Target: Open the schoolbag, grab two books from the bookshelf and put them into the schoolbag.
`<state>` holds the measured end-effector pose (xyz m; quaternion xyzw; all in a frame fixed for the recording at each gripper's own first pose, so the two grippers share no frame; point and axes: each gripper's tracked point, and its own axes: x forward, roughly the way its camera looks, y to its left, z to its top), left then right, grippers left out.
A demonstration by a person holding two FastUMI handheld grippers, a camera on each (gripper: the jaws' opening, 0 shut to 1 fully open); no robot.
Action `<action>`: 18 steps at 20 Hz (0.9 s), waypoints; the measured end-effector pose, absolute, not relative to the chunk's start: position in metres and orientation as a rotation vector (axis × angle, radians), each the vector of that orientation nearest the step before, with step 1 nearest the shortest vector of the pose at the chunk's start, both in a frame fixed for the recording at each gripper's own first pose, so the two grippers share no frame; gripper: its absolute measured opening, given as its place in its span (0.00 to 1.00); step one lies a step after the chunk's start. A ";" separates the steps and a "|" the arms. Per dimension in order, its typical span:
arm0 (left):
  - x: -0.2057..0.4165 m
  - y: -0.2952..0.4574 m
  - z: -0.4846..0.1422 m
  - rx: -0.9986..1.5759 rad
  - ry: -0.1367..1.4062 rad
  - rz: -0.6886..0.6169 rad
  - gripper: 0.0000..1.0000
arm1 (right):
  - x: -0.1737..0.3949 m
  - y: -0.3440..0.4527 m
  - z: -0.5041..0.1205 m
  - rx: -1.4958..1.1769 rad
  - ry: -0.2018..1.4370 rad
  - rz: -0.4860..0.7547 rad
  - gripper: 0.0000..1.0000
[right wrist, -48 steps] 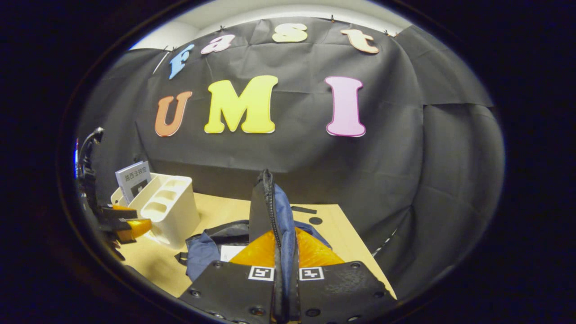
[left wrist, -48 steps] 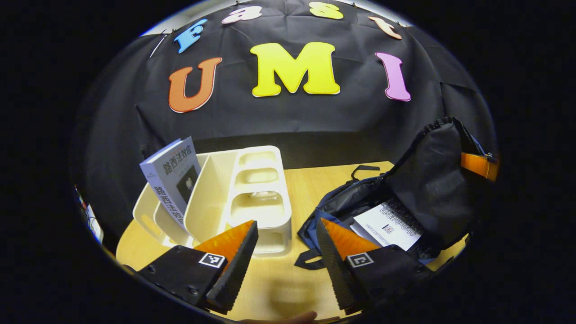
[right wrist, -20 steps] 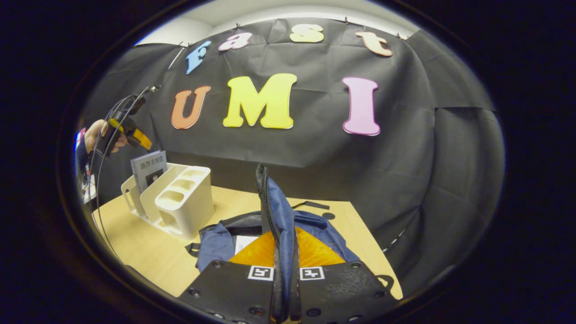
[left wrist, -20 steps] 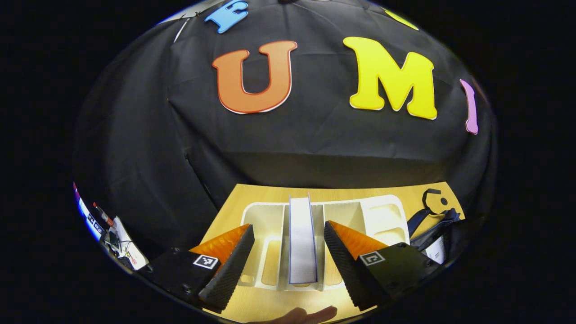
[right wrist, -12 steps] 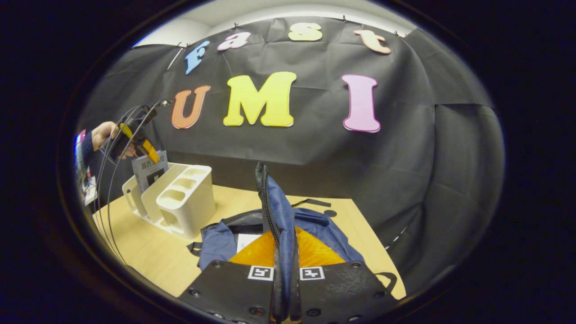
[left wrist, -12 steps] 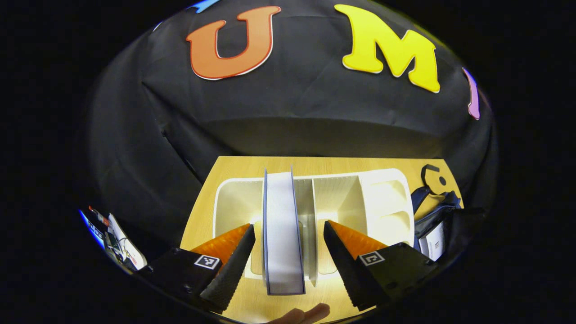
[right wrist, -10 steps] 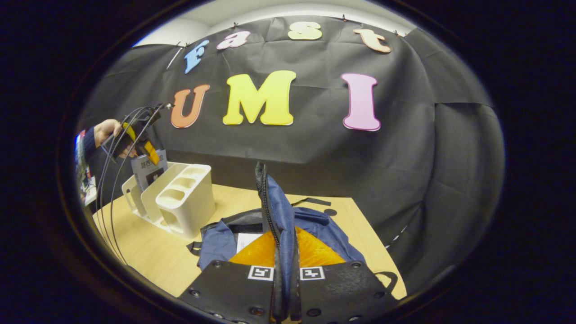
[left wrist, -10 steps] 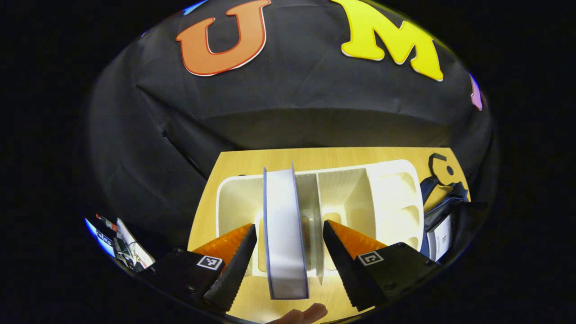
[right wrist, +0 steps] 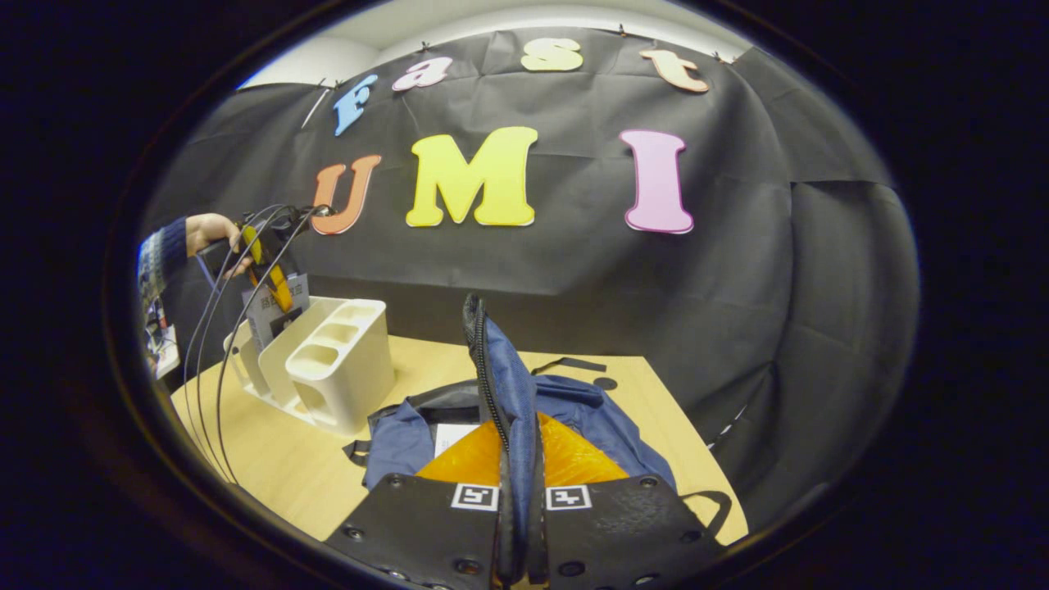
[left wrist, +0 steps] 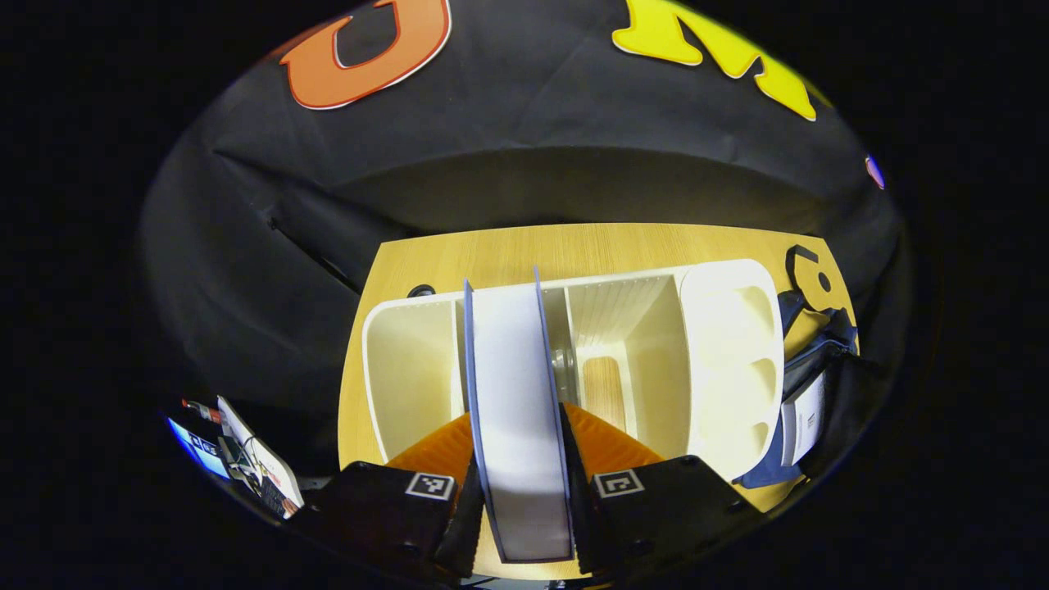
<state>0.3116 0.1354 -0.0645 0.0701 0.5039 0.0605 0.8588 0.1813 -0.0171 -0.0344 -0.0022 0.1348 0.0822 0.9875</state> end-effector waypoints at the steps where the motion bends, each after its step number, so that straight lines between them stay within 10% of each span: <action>1: 0.308 0.136 -0.063 0.142 1.058 0.143 0.46 | 0.181 -0.018 -0.035 -0.002 0.272 0.166 0.06; 18: 0.139 0.143 -0.050 -0.215 0.908 0.135 0.43 | 0.200 0.007 -0.071 0.016 0.326 0.213 0.06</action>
